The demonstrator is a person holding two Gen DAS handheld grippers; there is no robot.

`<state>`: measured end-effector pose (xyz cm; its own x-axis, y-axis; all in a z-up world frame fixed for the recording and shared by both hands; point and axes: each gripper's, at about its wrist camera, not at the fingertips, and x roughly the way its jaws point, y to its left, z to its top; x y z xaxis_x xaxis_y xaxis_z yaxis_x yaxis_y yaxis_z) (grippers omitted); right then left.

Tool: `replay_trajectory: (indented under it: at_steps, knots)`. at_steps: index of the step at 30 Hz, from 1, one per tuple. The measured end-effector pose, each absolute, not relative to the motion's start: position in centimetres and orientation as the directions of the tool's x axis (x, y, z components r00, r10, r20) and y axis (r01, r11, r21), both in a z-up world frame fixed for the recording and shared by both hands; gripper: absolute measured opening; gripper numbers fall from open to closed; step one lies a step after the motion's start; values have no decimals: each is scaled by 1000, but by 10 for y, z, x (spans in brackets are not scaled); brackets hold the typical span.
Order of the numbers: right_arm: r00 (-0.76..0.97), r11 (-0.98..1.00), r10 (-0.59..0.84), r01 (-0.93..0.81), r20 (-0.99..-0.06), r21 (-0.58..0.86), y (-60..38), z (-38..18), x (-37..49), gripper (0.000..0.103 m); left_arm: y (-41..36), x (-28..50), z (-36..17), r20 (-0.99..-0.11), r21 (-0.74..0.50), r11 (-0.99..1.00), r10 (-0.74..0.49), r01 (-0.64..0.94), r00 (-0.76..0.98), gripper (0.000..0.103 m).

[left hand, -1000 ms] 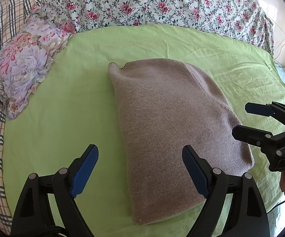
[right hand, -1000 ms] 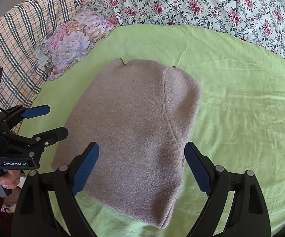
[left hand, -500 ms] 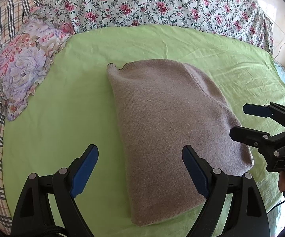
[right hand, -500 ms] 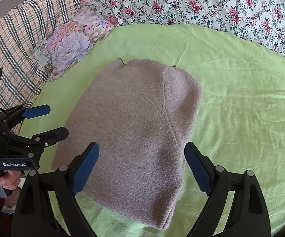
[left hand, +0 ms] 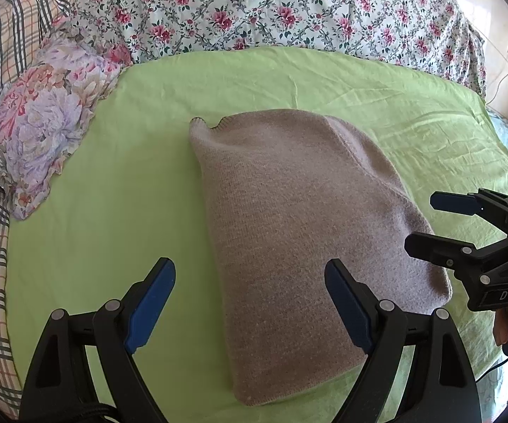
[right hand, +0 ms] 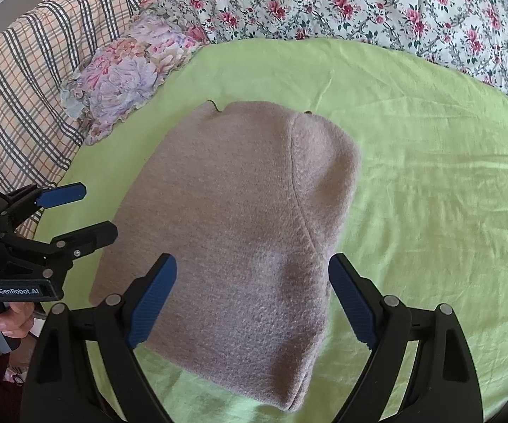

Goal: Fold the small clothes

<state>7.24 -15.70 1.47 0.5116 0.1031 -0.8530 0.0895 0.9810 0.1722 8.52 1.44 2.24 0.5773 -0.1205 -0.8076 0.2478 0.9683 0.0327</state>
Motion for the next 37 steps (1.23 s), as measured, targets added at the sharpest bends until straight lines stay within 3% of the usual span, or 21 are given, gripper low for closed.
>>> replay_trajectory:
  at_steps: [37]
  knots:
    - [518,970,149,90,-843,227,-162,5,82,88,16,93,23,-807,61,979,-65,193,588,87]
